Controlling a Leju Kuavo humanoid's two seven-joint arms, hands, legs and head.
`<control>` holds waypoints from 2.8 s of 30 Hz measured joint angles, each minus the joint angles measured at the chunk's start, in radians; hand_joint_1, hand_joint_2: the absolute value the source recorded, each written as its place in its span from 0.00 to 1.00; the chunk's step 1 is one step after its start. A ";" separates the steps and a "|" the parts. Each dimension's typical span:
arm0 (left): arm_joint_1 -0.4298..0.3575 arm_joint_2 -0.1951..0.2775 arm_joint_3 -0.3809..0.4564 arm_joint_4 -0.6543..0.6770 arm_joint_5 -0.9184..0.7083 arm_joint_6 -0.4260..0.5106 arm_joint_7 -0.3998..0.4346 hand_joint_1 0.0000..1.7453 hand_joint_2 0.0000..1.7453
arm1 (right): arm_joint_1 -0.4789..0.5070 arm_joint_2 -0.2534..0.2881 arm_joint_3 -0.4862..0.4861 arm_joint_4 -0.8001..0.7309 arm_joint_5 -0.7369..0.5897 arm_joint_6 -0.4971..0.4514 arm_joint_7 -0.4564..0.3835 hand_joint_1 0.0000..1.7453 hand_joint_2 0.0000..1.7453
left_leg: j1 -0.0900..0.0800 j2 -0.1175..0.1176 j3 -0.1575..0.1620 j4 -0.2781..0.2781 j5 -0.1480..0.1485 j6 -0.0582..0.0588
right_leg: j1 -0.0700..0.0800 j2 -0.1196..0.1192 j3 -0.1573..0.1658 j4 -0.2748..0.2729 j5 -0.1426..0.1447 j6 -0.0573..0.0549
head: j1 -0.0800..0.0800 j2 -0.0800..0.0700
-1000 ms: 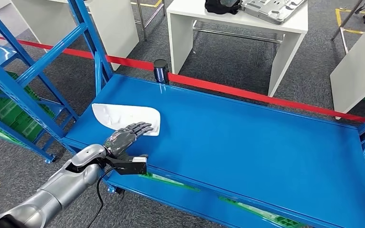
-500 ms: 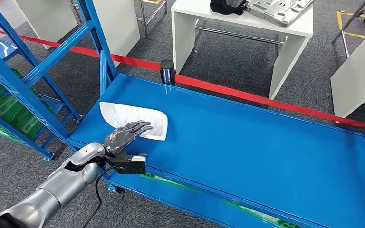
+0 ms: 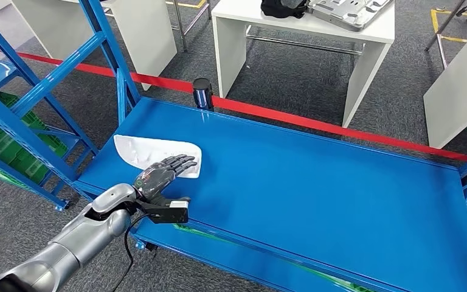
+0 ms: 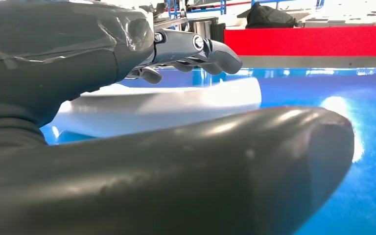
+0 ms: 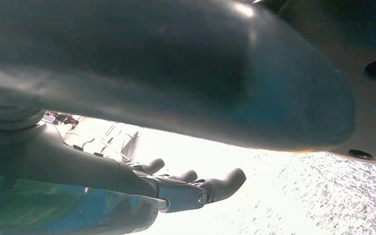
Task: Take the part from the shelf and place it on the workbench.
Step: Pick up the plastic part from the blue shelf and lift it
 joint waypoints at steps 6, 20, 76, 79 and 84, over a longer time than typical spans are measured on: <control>-0.006 0.002 0.003 0.000 -0.001 0.006 0.000 0.00 1.00 | 0.000 0.003 0.000 0.000 -0.002 0.000 -0.001 0.00 0.00 | -0.012 0.002 0.104 -0.210 0.066 0.030 | 0.006 0.001 -0.001 -0.005 -0.001 0.018 | 0.001 0.000; 0.002 -0.002 0.000 0.001 -0.006 0.010 0.008 0.00 1.00 | -0.001 -0.002 0.001 0.000 -0.004 0.000 -0.001 0.00 0.00 | -0.018 -0.001 0.115 -0.208 0.061 0.025 | 0.007 -0.005 -0.008 -0.001 0.003 0.024 | 0.005 0.000; 0.001 -0.012 0.009 -0.002 -0.014 0.019 0.010 0.92 1.00 | 0.001 0.003 0.010 0.000 -0.003 -0.013 -0.018 0.00 0.00 | -0.006 0.004 0.128 -0.240 0.084 0.046 | -0.003 -0.003 -0.108 0.229 -0.086 0.037 | 0.005 0.000; 0.001 -0.014 0.013 -0.003 -0.006 0.020 0.008 0.92 1.00 | -0.001 0.000 0.011 0.000 -0.003 -0.013 -0.018 0.00 0.00 | -0.008 0.002 0.123 -0.223 0.073 0.031 | -0.007 -0.006 -0.008 0.032 -0.016 0.049 | 0.005 0.000; 0.001 -0.011 0.023 -0.004 -0.003 0.021 0.006 0.92 1.00 | 0.000 0.000 0.017 0.000 -0.003 -0.013 -0.018 0.00 0.00 | -0.004 0.001 0.109 -0.198 0.057 0.005 | -0.004 -0.005 0.010 -0.003 -0.004 0.015 | 0.002 0.000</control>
